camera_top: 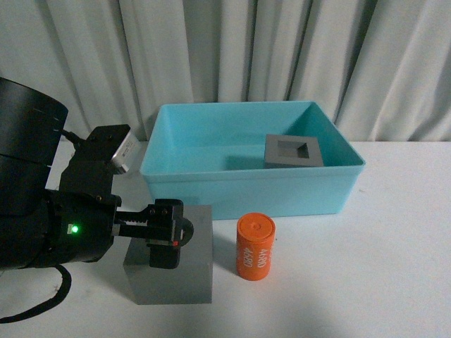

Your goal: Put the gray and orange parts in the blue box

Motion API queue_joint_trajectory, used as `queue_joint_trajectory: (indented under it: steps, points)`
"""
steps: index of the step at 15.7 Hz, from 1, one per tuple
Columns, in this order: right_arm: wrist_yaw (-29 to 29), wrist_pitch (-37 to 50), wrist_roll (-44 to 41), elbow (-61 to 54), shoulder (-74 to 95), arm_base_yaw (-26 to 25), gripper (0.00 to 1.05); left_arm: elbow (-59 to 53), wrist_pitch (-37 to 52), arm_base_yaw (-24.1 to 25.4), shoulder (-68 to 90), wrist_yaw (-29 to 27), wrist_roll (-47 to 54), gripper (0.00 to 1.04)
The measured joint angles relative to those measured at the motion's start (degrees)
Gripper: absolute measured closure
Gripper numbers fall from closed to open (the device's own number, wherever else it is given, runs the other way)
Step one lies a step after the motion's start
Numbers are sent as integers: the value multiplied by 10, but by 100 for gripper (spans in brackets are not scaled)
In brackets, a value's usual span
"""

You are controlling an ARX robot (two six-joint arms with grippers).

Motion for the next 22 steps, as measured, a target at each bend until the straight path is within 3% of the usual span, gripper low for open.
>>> queue_joint_trajectory:
  steps: [5, 8, 9, 10, 15, 22]
  points:
    - [0, 0, 0, 0, 0, 0, 6, 13, 5, 2, 28, 4, 2, 8]
    - [0, 0, 0, 0, 0, 0, 6, 13, 6, 2, 29, 7, 2, 34]
    - [0, 0, 0, 0, 0, 0, 6, 0, -4, 5, 8, 6, -1, 68]
    - [0, 0, 0, 0, 0, 0, 6, -29, -63, 22, -72, -1, -9, 83]
    - [0, 0, 0, 0, 0, 0, 6, 0, -177, 56, -272, -4, -58, 84]
    - [0, 0, 0, 0, 0, 0, 6, 129, -155, 35, -186, -13, -59, 84]
